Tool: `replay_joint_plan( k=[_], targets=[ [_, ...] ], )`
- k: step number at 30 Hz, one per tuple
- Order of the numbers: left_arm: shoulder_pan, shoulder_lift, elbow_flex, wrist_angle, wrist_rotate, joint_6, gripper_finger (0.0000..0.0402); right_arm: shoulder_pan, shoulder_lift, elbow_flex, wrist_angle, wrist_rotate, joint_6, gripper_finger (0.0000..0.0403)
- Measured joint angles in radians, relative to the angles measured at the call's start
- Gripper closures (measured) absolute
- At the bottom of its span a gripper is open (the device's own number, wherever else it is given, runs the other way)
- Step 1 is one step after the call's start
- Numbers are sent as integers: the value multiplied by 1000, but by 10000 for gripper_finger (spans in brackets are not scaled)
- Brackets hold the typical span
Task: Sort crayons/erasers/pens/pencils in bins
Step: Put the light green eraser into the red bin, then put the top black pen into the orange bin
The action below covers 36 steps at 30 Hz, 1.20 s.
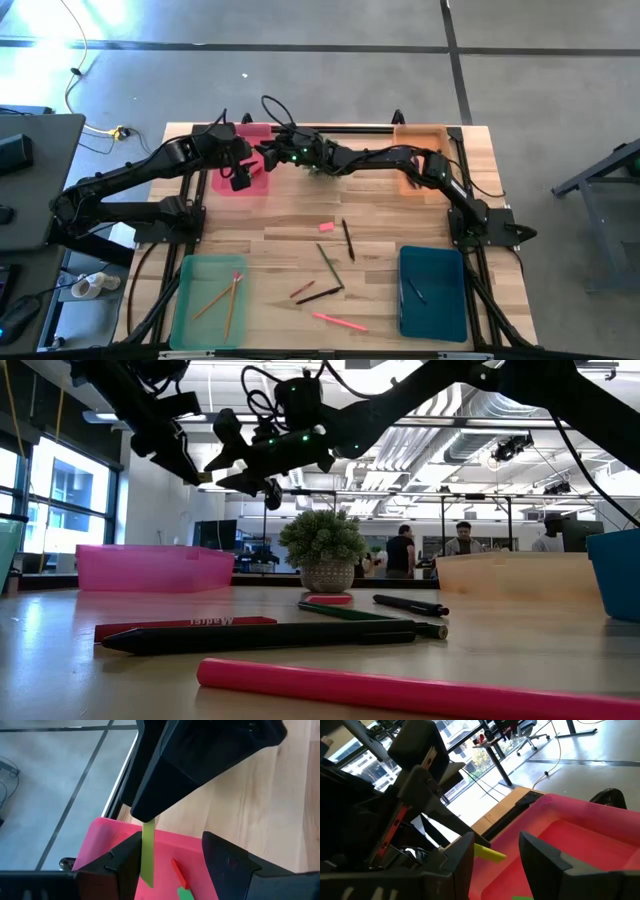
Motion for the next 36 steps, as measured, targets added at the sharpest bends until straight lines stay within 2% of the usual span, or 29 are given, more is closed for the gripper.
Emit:
replay_joint_plan(
  k=[9,12,16,20,27,36],
  targets=[
    [0,0,0,-1,-9,-9,212,0,0,0,-21,24,8,254],
    [0,0,0,-11,-69,-8,212,0,0,0,-28,11,7,254],
    [1,0,0,-50,-138,-9,212,-1,-2,0,-66,-64,-27,254],
    [1,0,0,-116,-152,-29,212,-6,-41,0,-195,-134,-71,254],
    [2,0,0,-197,-152,-153,212,-8,-132,0,-462,-113,-192,254],
    [2,0,0,-211,-144,-244,212,17,-229,0,-783,-113,-193,254]
  ],
)
